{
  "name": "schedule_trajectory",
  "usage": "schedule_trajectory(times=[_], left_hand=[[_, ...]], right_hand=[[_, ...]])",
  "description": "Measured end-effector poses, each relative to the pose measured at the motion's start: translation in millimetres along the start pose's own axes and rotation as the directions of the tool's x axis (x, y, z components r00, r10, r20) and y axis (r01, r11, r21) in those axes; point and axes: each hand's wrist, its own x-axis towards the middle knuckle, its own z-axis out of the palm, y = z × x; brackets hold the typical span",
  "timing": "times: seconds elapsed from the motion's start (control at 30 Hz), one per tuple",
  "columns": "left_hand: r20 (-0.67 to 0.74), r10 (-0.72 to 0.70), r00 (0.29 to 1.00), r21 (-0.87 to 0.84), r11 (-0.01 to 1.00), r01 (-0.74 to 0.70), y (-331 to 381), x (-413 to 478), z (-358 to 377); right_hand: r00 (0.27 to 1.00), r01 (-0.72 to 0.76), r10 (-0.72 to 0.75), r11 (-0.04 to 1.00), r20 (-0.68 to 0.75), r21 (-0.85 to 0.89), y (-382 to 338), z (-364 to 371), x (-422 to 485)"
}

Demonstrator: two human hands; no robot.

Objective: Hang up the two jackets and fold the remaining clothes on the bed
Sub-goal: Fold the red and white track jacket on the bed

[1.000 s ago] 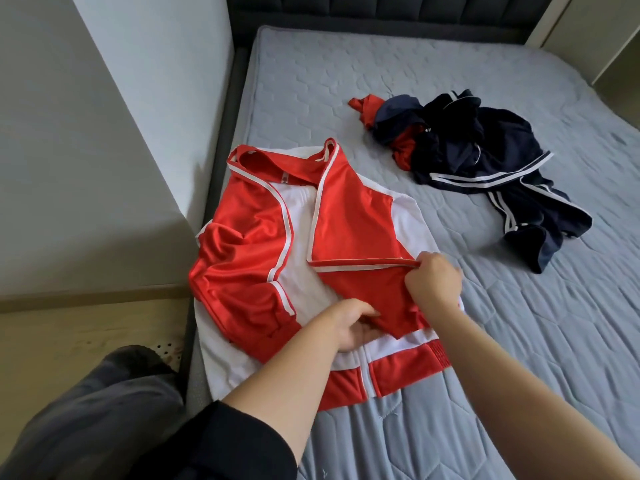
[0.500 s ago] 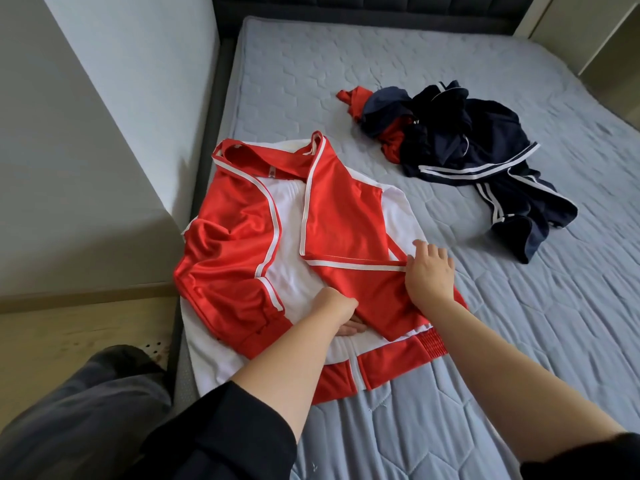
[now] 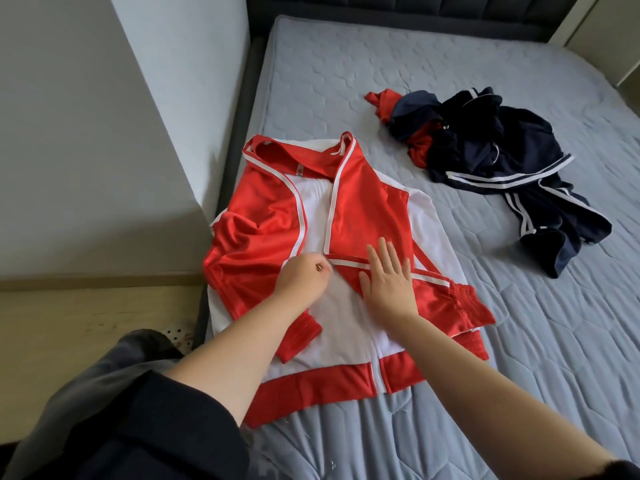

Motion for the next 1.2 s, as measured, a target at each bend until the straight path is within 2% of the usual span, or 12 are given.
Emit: schedule_trajectory(times=[0.1, 0.23, 0.4, 0.43, 0.5, 0.57, 0.67, 0.8, 0.93, 1.07, 1.13, 1.2], left_hand=[[-0.206, 0.070, 0.976, 0.101, 0.994, -0.050, -30.7, -3.8, -39.2], [-0.486, -0.154, 0.860, -0.121, 0.987, 0.108, -57.3, 0.5, -83.4], [-0.279, -0.332, 0.901, -0.036, 0.941, 0.335, -83.1, 5.3, -95.8], [-0.231, -0.341, 0.911, -0.027, 0.938, 0.345, -85.8, 3.9, -94.0], [-0.180, -0.268, 0.946, -0.007, 0.962, 0.271, -88.3, -0.6, -87.8], [-0.114, -0.087, 0.990, 0.114, 0.988, 0.100, -82.3, -6.0, -77.0], [0.151, 0.071, 0.986, 0.012, 0.997, -0.074, -57.2, -19.1, -47.9], [0.472, 0.121, 0.873, -0.330, 0.943, 0.048, -22.7, -43.7, -8.5], [0.500, 0.090, 0.861, -0.497, 0.844, 0.200, -7.2, -47.8, 5.1], [0.402, -0.045, 0.914, -0.633, 0.708, 0.313, -10.9, -39.0, -9.2], [0.439, -0.137, 0.888, -0.702, 0.564, 0.434, -16.0, -33.0, -25.2], [0.454, -0.212, 0.866, -0.713, 0.495, 0.495, -27.9, -22.9, -42.9]], right_hand=[[0.981, 0.044, -0.027, 0.995, 0.194, -0.088, -26.3, 7.5, 1.0], [0.996, 0.093, -0.091, 0.983, -0.022, 0.157, -73.1, 3.2, -2.4], [0.825, -0.253, 0.016, 0.904, 0.565, 0.344, -120.7, -11.4, 1.1], [0.810, -0.346, -0.001, 0.806, 0.587, 0.479, -120.3, -18.4, 3.9], [0.787, -0.554, -0.022, 0.415, 0.617, 0.721, -113.1, -40.2, 10.3], [0.767, -0.638, -0.024, 0.089, 0.642, 0.765, -93.4, -62.7, 19.2], [0.768, -0.640, -0.033, -0.069, 0.640, 0.765, -63.1, -93.3, 24.6], [0.861, -0.509, -0.121, -0.166, 0.494, 0.845, -40.8, -122.2, 21.4], [0.881, -0.472, -0.050, -0.002, 0.471, 0.882, -27.8, -133.6, 25.0], [0.882, -0.452, 0.183, 0.587, 0.434, 0.671, -28.5, -132.4, 33.6], [0.862, -0.437, 0.087, 0.625, 0.499, 0.646, -41.4, -125.3, 33.5], [0.763, -0.497, -0.147, 0.490, 0.630, 0.716, -59.2, -120.2, 29.6]])
